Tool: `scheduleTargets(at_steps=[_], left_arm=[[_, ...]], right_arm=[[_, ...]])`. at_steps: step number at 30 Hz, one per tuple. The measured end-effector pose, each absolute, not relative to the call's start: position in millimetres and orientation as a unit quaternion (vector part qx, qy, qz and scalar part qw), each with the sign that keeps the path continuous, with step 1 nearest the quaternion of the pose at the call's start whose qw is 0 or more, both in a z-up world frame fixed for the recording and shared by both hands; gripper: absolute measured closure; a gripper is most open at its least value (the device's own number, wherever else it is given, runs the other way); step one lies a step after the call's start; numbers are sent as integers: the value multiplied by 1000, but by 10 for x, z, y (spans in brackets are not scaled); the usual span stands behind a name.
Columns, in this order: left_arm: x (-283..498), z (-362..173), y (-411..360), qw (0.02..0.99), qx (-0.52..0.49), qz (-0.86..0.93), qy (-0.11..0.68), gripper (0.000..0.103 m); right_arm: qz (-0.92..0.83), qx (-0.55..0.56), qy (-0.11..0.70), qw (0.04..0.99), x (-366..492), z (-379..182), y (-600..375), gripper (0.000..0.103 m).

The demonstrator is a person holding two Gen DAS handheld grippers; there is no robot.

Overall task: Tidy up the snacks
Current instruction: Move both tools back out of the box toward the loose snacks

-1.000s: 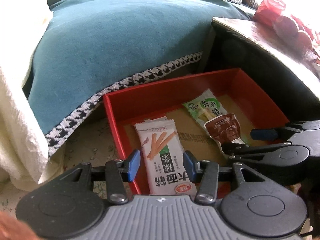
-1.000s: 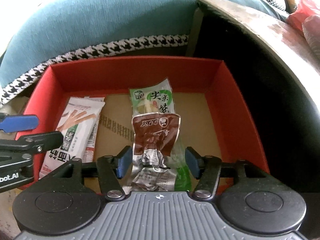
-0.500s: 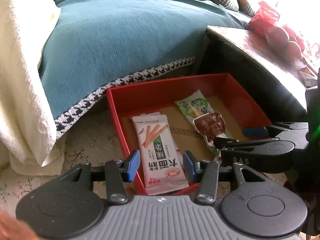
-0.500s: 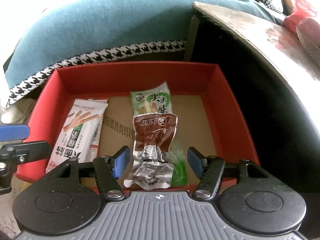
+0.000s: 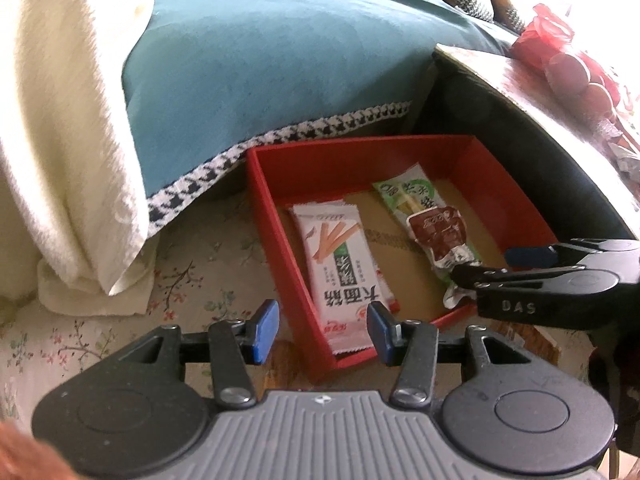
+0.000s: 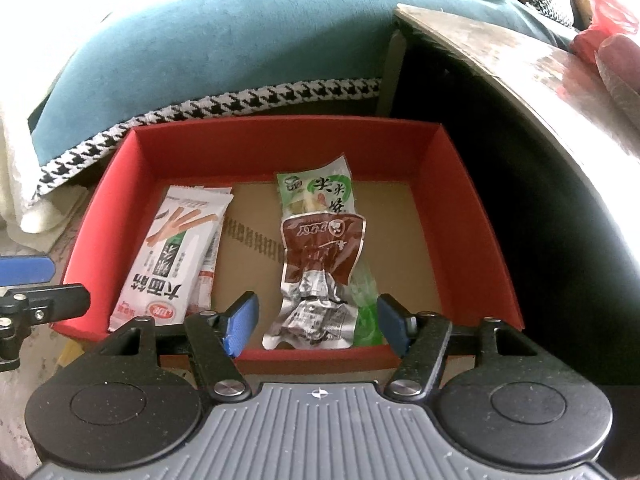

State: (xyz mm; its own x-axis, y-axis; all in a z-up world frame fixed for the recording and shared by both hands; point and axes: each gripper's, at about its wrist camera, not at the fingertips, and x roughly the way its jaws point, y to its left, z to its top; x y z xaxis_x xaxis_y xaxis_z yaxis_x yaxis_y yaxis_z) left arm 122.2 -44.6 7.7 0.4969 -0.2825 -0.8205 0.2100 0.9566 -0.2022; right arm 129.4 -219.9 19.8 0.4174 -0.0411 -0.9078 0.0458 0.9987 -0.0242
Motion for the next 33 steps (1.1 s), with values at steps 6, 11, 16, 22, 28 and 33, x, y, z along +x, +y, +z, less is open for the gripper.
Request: scheduleTargets(at_steps=[6, 11, 16, 22, 28, 33], left_arm=[[1124, 50, -319, 864, -44, -132, 484, 57], [1054, 61, -204, 863, -55, -128, 485, 57], [937, -7, -113, 858, -61, -125, 495, 55], [833, -270, -242, 838, -49, -138, 526, 55], [883, -479, -503, 846, 27, -115, 519, 55], [1025, -552, -501, 855, 31, -104, 506, 44]], right_arm=[[-25, 2, 528, 849, 1186, 292, -2193, 29], [-19, 6, 519, 855, 1086, 393, -2187, 28], [-8, 2, 509, 860, 976, 486, -2138, 28], [15, 0, 505, 863, 839, 559, -2061, 27], [28, -3, 515, 857, 694, 515, -2094, 25], [24, 11, 529, 848, 618, 435, -2241, 25]])
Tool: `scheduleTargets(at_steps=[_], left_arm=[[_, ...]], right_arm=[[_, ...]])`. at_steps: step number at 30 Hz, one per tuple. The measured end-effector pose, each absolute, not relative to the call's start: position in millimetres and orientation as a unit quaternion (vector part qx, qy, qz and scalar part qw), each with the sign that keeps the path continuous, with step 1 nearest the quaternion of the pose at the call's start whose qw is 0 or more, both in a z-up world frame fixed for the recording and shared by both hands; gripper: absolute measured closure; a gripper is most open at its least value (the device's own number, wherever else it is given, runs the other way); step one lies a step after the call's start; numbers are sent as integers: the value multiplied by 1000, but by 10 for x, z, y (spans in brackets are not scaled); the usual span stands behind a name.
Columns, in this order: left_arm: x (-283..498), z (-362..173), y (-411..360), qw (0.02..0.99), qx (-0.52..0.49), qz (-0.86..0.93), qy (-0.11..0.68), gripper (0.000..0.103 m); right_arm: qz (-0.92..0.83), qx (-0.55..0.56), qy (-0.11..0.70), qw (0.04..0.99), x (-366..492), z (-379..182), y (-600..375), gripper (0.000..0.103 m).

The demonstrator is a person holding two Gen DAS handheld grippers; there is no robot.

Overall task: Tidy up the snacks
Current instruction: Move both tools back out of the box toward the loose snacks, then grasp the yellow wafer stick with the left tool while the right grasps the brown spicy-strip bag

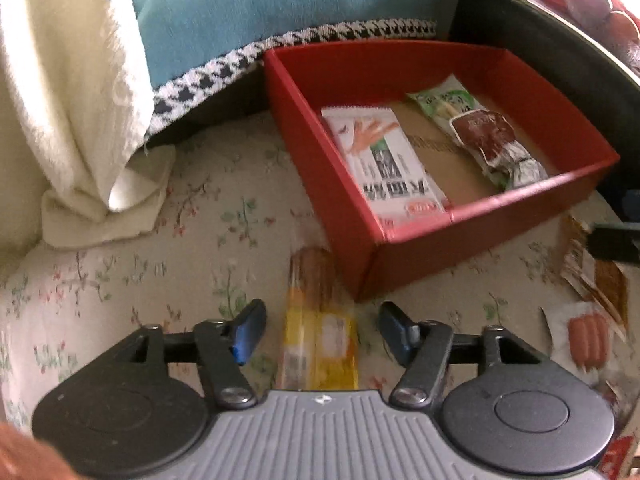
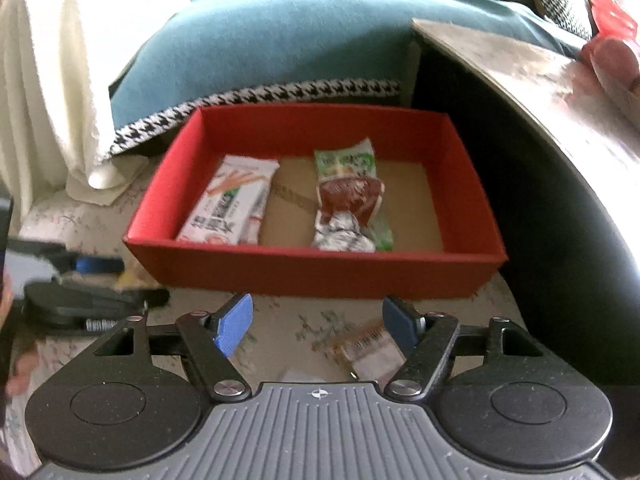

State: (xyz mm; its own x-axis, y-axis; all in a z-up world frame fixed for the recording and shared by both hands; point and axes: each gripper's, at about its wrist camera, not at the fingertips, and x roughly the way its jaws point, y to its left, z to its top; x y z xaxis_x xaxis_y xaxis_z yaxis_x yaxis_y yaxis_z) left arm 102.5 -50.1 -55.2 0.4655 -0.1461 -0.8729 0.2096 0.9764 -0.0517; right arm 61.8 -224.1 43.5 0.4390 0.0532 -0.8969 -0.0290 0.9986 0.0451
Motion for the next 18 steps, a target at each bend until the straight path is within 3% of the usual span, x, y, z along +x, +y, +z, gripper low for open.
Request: scheduleTargets(at_steps=[2, 6, 13, 18], left_arm=[[1087, -576, -499, 855, 41, -105, 505, 42], [995, -523, -463, 856, 40, -118, 502, 73], [841, -451, -283, 840, 12, -138, 525, 82], [603, -397, -223, 829, 3, -159, 537, 83]], right_arm=[[19, 19, 540, 841, 595, 368, -2326, 25], [-16, 31, 565, 824, 515, 207, -2575, 25], [-28, 45, 589, 807, 430, 8, -2789, 24], [-11, 8, 600, 800, 520, -121, -2728, 16]])
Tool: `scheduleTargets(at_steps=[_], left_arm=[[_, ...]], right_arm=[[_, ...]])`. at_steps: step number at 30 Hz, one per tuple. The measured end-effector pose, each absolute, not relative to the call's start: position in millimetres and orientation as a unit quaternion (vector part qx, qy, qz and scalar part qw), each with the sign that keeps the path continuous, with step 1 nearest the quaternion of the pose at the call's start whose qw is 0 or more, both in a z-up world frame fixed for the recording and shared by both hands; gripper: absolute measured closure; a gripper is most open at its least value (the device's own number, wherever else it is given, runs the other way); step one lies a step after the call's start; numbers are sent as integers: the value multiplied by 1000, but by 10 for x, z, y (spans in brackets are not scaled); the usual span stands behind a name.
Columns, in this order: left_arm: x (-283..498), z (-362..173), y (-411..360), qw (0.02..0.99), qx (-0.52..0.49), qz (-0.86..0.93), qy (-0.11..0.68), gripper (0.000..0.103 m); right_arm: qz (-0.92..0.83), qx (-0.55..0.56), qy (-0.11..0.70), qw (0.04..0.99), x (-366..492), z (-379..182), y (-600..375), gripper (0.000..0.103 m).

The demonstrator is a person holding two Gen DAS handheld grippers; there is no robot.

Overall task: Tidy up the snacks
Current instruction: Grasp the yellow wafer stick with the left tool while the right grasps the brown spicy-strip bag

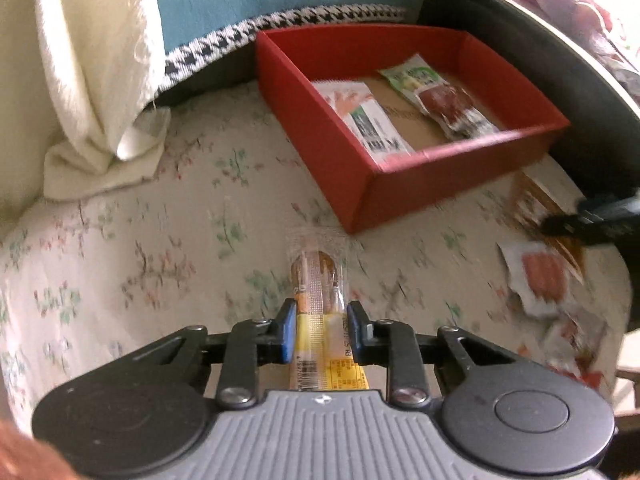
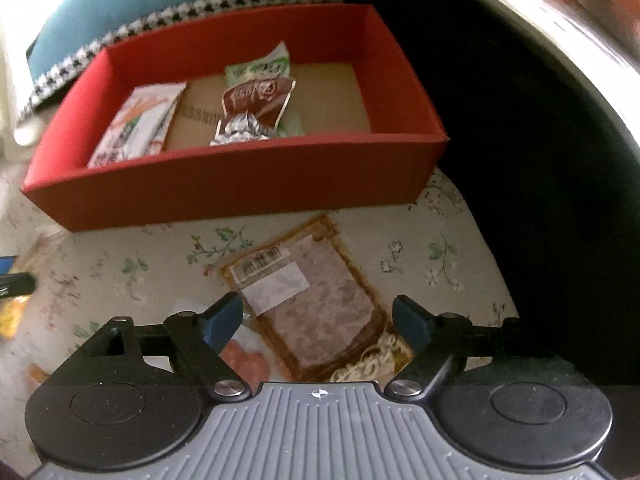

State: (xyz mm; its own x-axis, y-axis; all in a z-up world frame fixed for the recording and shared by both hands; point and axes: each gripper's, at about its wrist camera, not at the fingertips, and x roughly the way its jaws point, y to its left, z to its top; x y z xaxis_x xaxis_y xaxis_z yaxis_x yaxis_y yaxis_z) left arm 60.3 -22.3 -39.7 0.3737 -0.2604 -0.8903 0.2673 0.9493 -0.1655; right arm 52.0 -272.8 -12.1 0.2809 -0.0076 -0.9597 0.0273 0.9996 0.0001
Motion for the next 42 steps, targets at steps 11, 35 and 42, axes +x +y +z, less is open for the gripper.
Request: scheduleTargets(at_steps=[11, 35, 42], left_arm=[[420, -432, -385, 818, 23, -191, 542, 82], [468, -488, -499, 833, 35, -206, 512, 47], [391, -451, -551, 836, 57, -205, 506, 77]], right_arm=[[0, 19, 602, 798, 607, -331, -2735, 6], [8, 20, 602, 798, 443, -319, -2218, 18], [11, 8, 596, 803, 325, -211, -2069, 32]])
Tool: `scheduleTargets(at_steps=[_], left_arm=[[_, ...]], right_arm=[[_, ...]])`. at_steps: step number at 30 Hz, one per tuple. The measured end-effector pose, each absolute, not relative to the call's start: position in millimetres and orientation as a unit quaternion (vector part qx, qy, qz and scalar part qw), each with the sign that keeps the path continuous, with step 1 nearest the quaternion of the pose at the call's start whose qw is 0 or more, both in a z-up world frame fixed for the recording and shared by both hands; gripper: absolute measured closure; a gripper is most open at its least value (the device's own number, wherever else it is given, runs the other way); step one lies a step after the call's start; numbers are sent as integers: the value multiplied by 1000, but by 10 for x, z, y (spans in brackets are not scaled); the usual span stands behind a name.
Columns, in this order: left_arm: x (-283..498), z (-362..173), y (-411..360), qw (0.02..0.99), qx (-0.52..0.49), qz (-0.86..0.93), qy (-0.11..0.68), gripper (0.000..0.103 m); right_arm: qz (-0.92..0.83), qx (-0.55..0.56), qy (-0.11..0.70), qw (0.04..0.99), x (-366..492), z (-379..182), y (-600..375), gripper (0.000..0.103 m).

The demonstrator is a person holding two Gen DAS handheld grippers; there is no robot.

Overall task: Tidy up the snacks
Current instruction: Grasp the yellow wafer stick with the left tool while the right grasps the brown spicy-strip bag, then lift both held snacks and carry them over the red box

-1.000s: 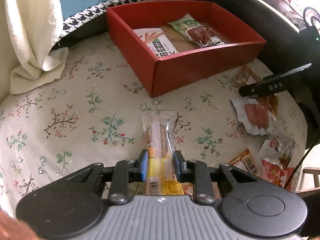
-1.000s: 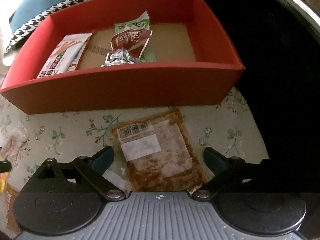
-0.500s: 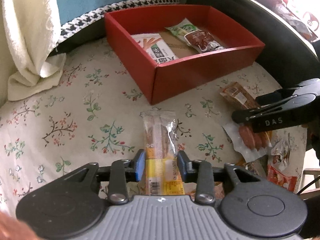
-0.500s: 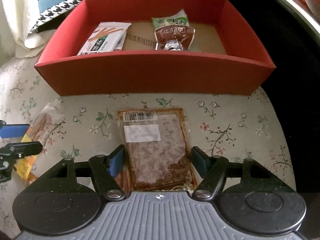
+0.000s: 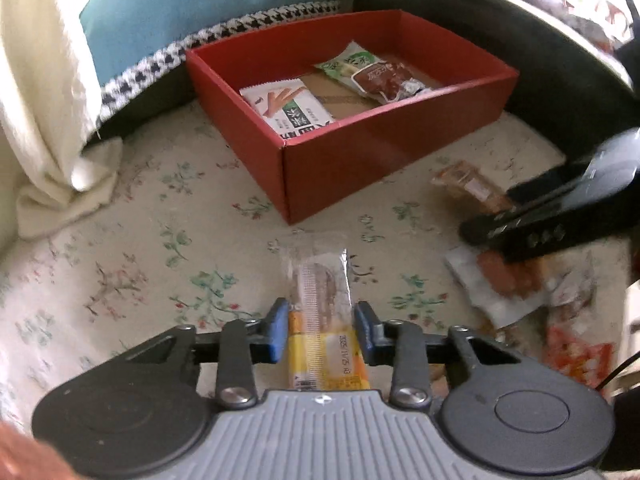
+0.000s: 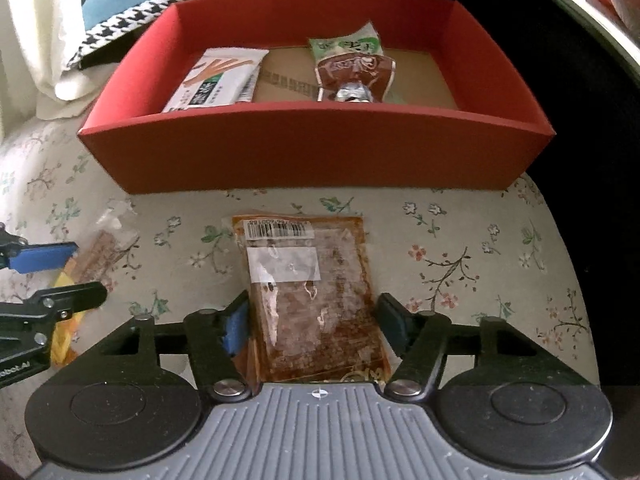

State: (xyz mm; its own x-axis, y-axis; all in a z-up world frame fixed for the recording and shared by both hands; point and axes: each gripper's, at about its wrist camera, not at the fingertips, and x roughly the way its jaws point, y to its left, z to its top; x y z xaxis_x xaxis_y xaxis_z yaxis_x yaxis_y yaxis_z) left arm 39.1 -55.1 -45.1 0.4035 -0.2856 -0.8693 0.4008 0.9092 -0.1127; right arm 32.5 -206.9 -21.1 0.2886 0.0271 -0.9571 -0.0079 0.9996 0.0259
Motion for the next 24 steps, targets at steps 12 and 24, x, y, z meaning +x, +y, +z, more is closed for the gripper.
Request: scheduleTargets(at_steps=[12, 24], left_arm=[[295, -226, -517, 841, 39, -228, 489, 79], [280, -127, -547, 848, 33, -230, 476, 79]], right_arm=[[17, 46, 554, 831, 121, 121, -1935, 33], [31, 50, 530, 846, 118, 307, -1943, 33]])
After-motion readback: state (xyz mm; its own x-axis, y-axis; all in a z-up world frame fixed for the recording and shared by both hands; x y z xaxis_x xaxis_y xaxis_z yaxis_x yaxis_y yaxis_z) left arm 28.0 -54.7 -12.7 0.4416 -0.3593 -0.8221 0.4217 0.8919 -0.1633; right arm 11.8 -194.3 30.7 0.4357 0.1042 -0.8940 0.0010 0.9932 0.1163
